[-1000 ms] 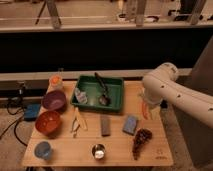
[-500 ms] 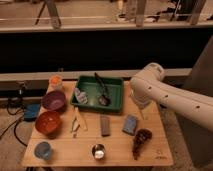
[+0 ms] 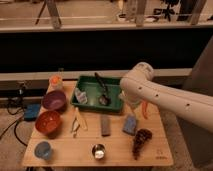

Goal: Place pepper in red bowl

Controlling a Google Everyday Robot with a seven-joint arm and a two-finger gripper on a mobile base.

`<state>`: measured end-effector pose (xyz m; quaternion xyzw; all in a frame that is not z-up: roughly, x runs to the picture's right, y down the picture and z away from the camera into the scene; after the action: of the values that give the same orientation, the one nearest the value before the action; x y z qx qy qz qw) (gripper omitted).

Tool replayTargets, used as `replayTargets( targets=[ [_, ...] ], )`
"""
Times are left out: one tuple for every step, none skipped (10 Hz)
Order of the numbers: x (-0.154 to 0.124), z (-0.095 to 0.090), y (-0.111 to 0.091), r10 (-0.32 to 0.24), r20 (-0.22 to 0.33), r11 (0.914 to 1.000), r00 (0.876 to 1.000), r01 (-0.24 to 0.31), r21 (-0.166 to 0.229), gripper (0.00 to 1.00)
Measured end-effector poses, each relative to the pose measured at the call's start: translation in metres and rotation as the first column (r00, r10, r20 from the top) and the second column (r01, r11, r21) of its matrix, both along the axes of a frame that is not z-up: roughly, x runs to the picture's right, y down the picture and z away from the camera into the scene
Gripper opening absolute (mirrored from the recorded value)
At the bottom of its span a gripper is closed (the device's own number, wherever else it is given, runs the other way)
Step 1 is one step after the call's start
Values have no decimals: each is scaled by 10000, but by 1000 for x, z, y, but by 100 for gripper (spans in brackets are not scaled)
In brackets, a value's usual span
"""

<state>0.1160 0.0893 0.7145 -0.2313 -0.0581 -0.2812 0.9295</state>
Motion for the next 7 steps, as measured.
replayTargets(
  targets=[
    [-2, 0, 0, -139, 23, 9999, 9999, 139, -31, 80],
    [-1, 3, 0, -125, -177, 9999, 9998, 126, 54, 80],
    [3, 8, -1, 21, -402, 9998, 9992, -13, 205, 80],
    [15, 11, 1, 137, -660, 9995, 9977, -118, 280, 80],
    [33, 16, 2, 325, -858, 9987, 9958, -288, 431, 80],
    [51, 20, 2, 484, -999, 9975, 9938, -429, 568, 80],
    [78, 25, 4, 658, -1162, 9957, 9910, -577, 719, 80]
  ],
)
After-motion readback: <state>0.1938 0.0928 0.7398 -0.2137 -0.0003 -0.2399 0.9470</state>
